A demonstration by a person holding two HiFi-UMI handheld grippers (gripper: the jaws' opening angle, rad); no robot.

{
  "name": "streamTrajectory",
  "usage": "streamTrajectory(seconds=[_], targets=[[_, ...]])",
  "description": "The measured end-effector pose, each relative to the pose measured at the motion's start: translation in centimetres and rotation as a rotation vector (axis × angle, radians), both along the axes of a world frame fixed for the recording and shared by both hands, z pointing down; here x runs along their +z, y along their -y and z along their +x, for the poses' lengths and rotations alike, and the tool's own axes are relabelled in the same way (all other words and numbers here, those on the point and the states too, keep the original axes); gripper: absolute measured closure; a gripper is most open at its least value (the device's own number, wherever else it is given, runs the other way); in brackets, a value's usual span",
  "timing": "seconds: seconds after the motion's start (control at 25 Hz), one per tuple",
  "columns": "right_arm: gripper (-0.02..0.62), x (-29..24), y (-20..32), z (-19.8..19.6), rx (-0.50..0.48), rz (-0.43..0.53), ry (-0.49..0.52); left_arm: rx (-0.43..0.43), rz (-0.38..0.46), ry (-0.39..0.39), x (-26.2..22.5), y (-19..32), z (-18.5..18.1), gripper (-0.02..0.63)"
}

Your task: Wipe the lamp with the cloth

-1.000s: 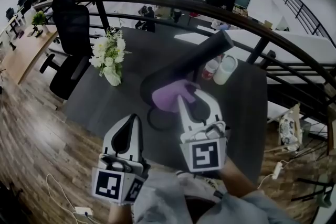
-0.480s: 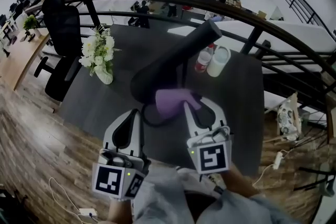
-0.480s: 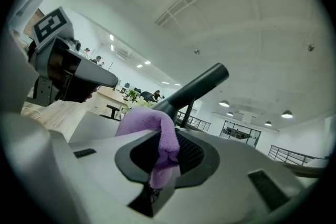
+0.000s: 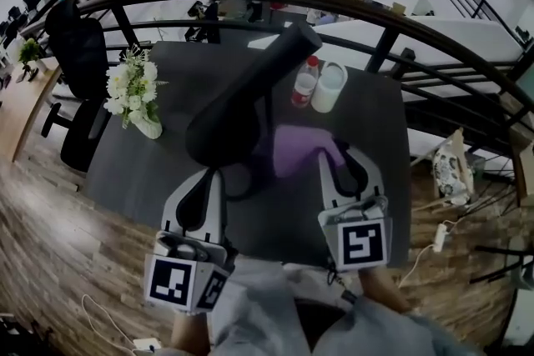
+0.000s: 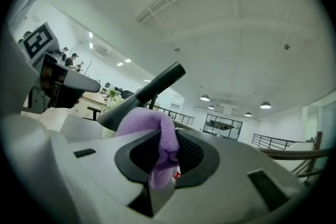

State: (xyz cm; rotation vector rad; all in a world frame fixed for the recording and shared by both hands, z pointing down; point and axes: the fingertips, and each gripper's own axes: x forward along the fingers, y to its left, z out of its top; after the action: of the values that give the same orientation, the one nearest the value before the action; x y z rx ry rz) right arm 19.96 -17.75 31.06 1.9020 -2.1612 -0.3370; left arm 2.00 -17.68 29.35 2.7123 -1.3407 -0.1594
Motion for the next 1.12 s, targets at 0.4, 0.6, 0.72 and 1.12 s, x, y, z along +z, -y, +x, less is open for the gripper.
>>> streamTrajectory(seconds=[0.4,0.6,0.72,1.12], targets=[[0.531,-1.8,-0.3,2.2,0.043,0.053,0.009,0.018,-0.011,0.032,0.6,0.0,0.7,0.600],[0.532,-1.9,-0.3,2.2,0.039,0.046,0.009,0.000,-0.017,0.015,0.6,0.0,0.4,0.600],[0.532,-1.9,-0.3,2.2,0.034,0.047,0.012,-0.004,-0.021,0.018,0.7,-0.1,0.4,0.600],[0.532,-1.8,-0.5,2.6,0.041,0.040,0.013,0.001,-0.027,0.027,0.8,-0.4,0.6,0.598]])
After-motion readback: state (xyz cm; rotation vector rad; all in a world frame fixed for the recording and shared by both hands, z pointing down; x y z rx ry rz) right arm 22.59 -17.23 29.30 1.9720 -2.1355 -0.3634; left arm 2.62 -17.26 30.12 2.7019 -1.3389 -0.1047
